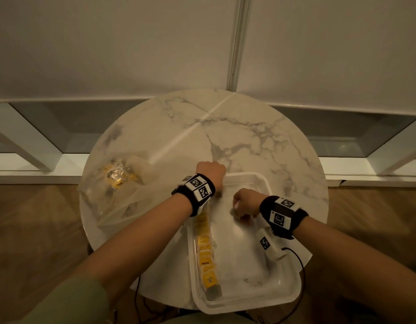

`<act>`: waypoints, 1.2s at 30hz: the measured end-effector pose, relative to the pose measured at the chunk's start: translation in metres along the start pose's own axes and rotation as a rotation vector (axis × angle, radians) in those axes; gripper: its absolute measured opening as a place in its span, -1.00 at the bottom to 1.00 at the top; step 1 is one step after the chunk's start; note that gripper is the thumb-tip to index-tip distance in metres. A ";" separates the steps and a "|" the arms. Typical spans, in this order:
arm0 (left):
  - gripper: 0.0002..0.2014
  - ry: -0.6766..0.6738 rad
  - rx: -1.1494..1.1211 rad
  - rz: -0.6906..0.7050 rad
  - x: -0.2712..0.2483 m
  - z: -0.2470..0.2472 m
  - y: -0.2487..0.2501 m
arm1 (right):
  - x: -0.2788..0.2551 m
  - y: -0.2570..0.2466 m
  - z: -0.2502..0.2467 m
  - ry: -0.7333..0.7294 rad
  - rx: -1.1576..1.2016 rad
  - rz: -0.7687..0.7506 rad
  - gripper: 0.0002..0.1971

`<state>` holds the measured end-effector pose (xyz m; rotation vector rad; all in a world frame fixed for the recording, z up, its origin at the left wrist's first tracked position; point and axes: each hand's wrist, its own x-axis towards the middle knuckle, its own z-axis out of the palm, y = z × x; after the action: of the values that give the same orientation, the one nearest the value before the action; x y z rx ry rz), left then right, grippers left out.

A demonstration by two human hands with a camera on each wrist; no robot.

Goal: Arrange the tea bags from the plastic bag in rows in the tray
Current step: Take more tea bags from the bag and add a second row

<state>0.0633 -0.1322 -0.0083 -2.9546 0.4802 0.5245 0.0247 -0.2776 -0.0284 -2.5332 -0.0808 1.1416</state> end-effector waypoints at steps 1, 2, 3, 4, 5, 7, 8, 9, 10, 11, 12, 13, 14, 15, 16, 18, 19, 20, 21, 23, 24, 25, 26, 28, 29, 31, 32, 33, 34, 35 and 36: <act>-0.70 0.006 0.017 -0.012 0.001 -0.001 0.000 | 0.001 0.001 0.001 0.002 0.011 0.003 -0.87; -0.69 0.006 0.025 -0.020 0.003 -0.002 0.000 | 0.002 0.001 0.001 0.002 0.018 0.005 -0.87; -0.68 0.005 0.031 -0.023 0.003 -0.002 0.000 | 0.003 0.002 0.002 0.003 0.021 0.004 -0.87; -0.68 0.000 0.036 -0.025 0.004 -0.002 -0.001 | 0.003 0.002 0.002 0.004 0.022 -0.002 -0.85; -0.68 -0.006 0.037 -0.025 0.004 -0.003 -0.001 | 0.003 0.003 0.001 0.006 0.027 -0.008 -0.82; -0.65 -0.018 0.028 -0.024 0.004 -0.003 -0.002 | 0.003 0.005 0.000 0.004 0.050 -0.021 -0.79; -0.61 -0.024 0.019 -0.022 0.003 -0.003 -0.003 | 0.003 0.005 0.000 0.005 0.061 -0.028 -0.80; -0.59 -0.027 0.010 -0.018 0.002 -0.003 -0.004 | 0.003 0.006 0.000 0.007 0.070 -0.035 -0.82; -0.58 -0.027 -0.001 -0.014 0.002 -0.002 -0.005 | 0.003 0.006 -0.001 0.013 0.084 -0.041 -0.83; -0.59 -0.021 -0.015 -0.009 0.002 -0.001 -0.006 | 0.002 0.006 -0.001 0.026 0.106 -0.047 -0.84; -0.60 -0.012 -0.032 -0.004 0.002 -0.001 -0.006 | 0.002 0.006 -0.002 0.044 0.134 -0.056 -0.84; -0.62 -0.001 -0.048 0.001 0.002 0.000 -0.006 | 0.002 0.005 -0.003 0.062 0.168 -0.066 -0.83; -0.63 0.011 -0.063 0.005 0.003 0.000 -0.006 | 0.003 0.004 -0.004 0.078 0.205 -0.077 -0.81; -0.64 0.024 -0.076 0.007 0.003 0.000 -0.005 | 0.003 0.003 -0.004 0.091 0.242 -0.088 -0.81; -0.65 0.038 -0.087 0.005 0.003 0.000 -0.005 | 0.003 0.002 -0.004 0.103 0.275 -0.099 -0.83; -0.67 0.058 -0.095 0.000 0.002 0.000 -0.005 | 0.003 -0.001 -0.003 0.102 0.337 -0.115 -0.88; -0.68 0.061 -0.095 -0.001 0.002 0.000 -0.006 | 0.003 -0.003 -0.002 0.089 0.381 -0.116 -0.90; -0.68 0.059 -0.099 -0.001 0.002 0.001 -0.007 | 0.002 -0.006 -0.002 0.070 0.424 -0.116 -0.90; -0.68 0.057 -0.106 -0.002 0.001 0.001 -0.008 | 0.001 -0.008 -0.002 0.051 0.457 -0.121 -0.89; -0.69 0.054 -0.127 -0.007 0.000 0.001 -0.011 | 0.001 -0.011 -0.004 0.004 0.517 -0.152 -0.86; -0.70 0.050 -0.142 -0.008 -0.001 0.000 -0.012 | 0.002 -0.013 -0.004 -0.022 0.550 -0.169 -0.86; -0.70 0.044 -0.161 -0.006 -0.001 0.000 -0.014 | 0.003 -0.014 -0.005 -0.041 0.578 -0.184 -0.87; -0.70 0.037 -0.184 -0.002 -0.001 -0.001 -0.017 | 0.004 -0.014 -0.006 -0.053 0.597 -0.193 -0.89; -0.70 0.037 -0.242 0.003 -0.002 -0.002 -0.023 | 0.004 -0.015 -0.008 -0.075 0.601 -0.200 -0.91; -0.70 0.045 -0.275 0.002 -0.003 -0.002 -0.026 | 0.003 -0.016 -0.008 -0.091 0.592 -0.204 -0.94; -0.70 0.098 -0.337 0.012 -0.008 -0.006 -0.032 | 0.000 -0.017 -0.009 -0.080 0.516 -0.222 -0.85; -0.72 0.145 -0.372 0.029 -0.011 -0.008 -0.034 | 0.000 -0.017 -0.010 -0.052 0.453 -0.233 -0.77; -0.76 0.195 -0.418 0.052 -0.016 -0.010 -0.037 | -0.001 -0.018 -0.011 -0.028 0.401 -0.244 -0.71; -0.81 0.230 -0.473 0.076 -0.021 -0.011 -0.038 | -0.002 -0.019 -0.013 -0.011 0.373 -0.254 -0.68; -0.87 0.234 -0.519 0.101 -0.026 -0.012 -0.039 | -0.003 -0.020 -0.015 0.000 0.364 -0.266 -0.68; -0.92 0.204 -0.548 0.126 -0.030 -0.013 -0.038 | -0.004 -0.020 -0.017 0.009 0.362 -0.279 -0.70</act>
<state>0.0533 -0.0896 0.0158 -3.5446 0.6336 0.4213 0.0364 -0.2650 -0.0080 -2.1294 -0.1987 0.9383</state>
